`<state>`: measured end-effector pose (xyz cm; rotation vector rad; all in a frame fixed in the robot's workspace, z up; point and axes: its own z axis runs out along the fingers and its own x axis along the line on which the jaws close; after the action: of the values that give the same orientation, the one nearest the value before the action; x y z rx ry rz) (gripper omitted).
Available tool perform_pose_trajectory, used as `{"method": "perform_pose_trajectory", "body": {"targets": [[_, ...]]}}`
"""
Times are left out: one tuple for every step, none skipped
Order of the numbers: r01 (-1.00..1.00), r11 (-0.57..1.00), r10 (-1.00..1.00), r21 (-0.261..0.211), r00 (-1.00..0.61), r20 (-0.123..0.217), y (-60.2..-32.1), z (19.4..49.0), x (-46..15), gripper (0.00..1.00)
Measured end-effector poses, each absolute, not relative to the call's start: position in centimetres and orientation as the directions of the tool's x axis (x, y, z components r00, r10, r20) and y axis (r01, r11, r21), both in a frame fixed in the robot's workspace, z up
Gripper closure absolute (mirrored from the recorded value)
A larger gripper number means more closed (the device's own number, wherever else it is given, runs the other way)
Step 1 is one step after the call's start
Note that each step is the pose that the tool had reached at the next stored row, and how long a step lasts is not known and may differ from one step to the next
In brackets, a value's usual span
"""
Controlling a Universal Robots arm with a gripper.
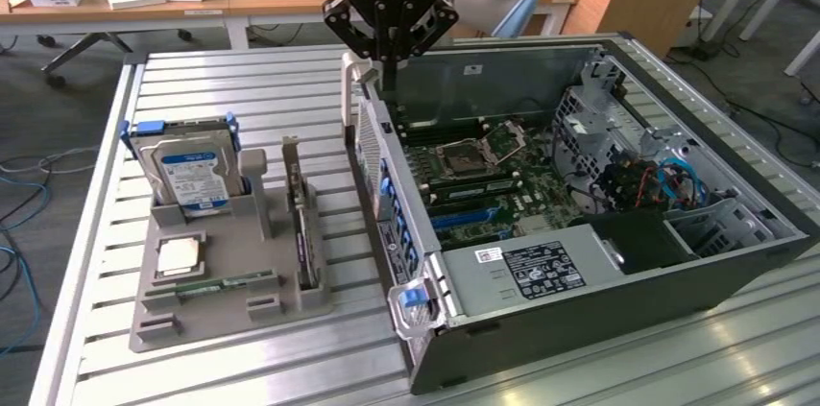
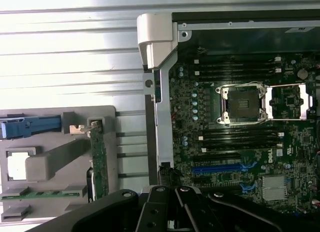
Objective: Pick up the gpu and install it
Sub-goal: 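Reach for the gpu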
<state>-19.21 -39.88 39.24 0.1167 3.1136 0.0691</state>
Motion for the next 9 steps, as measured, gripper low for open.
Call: {"method": "perform_pose_trajectory", "body": {"targets": [[0.074,0.996,0.075,0.045,-0.997,-0.023,-39.88,39.23,-19.23,0.89],[0.074,0.996,0.075,0.045,-0.997,-0.023,-39.88,39.24,-19.24,0.89],[0.074,0.996,0.075,0.045,-0.997,-0.023,-39.88,39.24,-19.24,0.89],[0.074,0.996,0.075,0.045,-0.997,-0.023,-39.89,39.24,-19.24,0.89],[0.074,0.996,0.075,0.045,-0.997,-0.023,-39.89,39.24,-19.25,0.89],[0.074,0.996,0.075,0.045,-0.997,-0.023,-39.88,39.24,-19.26,0.89],[0.074,0.996,0.075,0.045,-0.997,-0.023,-39.88,39.24,-19.28,0.89],[0.074,0.996,0.075,0.045,-0.997,-0.023,-39.88,39.23,-19.30,0.89],[0.074,0.996,0.075,0.045,-0.997,-0.023,-39.88,39.23,-19.32,0.89]]}}
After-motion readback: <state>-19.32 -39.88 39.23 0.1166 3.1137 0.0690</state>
